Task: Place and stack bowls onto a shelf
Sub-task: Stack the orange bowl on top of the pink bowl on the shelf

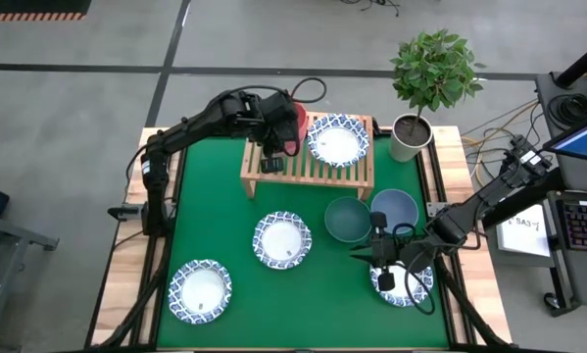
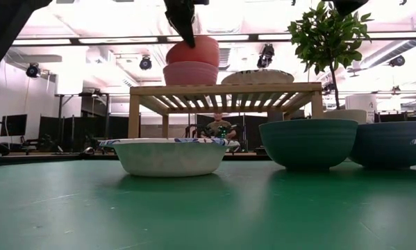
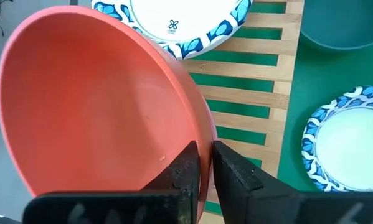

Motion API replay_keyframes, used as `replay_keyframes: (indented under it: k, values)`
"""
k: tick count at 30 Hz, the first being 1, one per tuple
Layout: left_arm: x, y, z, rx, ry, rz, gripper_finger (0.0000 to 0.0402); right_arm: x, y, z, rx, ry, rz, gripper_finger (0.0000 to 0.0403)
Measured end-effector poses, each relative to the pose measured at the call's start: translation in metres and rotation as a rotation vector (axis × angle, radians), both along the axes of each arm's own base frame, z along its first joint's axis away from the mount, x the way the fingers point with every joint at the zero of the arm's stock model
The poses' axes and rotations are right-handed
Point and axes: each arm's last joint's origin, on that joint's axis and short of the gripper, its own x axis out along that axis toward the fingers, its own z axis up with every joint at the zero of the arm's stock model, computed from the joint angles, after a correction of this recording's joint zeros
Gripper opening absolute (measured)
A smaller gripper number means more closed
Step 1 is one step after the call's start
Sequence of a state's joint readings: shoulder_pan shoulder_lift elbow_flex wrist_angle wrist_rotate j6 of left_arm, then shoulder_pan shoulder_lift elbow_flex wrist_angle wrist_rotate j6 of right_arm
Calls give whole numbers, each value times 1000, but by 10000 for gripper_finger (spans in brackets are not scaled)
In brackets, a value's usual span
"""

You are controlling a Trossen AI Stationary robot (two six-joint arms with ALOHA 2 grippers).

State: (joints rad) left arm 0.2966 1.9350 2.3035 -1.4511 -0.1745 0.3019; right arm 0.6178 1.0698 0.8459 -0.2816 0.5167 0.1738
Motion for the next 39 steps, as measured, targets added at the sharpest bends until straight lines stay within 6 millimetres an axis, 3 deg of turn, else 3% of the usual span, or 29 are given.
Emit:
replay_keyframes:
  k: [6, 21, 29, 33, 39]
  values:
    - [0, 1, 0, 1, 1, 3, 47, 0, 0, 0, 2, -3, 0, 52]
    - [-5, 2, 10, 111, 13, 39, 151, 1, 0, 1, -1, -14, -3, 52]
    - [-16, -2, 25, 108, -51, 12, 154, 2, 1, 3, -6, -33, 6, 52]
    - [-16, -5, 36, 61, -172, -26, 153, 2, 1, 3, -3, -38, 6, 52]
    - [-18, -4, 56, 121, -322, -69, 114, 3, 2, -1, 5, -69, 13, 52]
